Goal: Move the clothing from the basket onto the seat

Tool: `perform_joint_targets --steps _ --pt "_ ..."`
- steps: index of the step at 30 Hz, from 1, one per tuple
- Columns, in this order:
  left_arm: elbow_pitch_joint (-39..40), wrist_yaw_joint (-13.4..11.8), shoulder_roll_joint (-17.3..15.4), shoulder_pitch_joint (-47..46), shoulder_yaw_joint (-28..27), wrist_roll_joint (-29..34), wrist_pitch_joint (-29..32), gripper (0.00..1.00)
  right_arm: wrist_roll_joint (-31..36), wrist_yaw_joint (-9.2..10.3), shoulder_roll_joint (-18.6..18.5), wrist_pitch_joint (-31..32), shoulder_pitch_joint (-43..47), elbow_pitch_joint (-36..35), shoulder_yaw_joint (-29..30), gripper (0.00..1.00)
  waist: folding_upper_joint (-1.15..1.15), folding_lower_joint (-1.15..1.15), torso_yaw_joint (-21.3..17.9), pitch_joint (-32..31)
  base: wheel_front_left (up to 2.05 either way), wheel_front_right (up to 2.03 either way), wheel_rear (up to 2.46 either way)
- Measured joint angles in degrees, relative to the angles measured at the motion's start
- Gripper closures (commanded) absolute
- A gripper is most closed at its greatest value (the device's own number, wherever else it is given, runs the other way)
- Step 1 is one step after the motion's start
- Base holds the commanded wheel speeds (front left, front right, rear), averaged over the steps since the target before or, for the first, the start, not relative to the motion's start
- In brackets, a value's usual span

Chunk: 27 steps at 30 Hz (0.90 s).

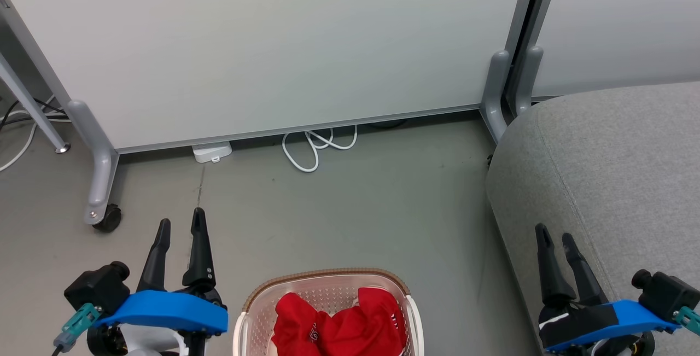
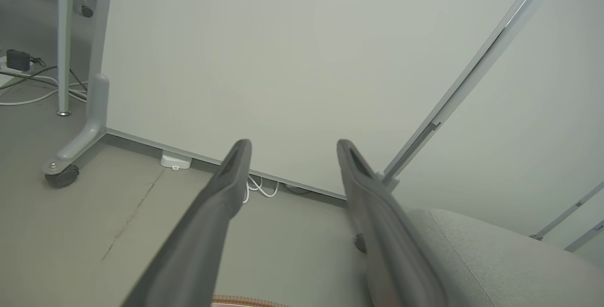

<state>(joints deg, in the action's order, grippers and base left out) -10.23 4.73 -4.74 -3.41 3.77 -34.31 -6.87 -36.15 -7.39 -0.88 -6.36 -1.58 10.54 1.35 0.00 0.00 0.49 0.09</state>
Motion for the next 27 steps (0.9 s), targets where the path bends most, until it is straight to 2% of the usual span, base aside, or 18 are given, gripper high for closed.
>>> perform_joint_targets --steps 27 --pt "-1.19 -0.12 -0.99 0.07 3.74 14.83 -3.91 0.0 16.3 -0.01 -0.15 -4.19 0.6 1.48 -1.14 0.0 0.0 0.0 0.24 -0.38 0.0 0.0 0.0"
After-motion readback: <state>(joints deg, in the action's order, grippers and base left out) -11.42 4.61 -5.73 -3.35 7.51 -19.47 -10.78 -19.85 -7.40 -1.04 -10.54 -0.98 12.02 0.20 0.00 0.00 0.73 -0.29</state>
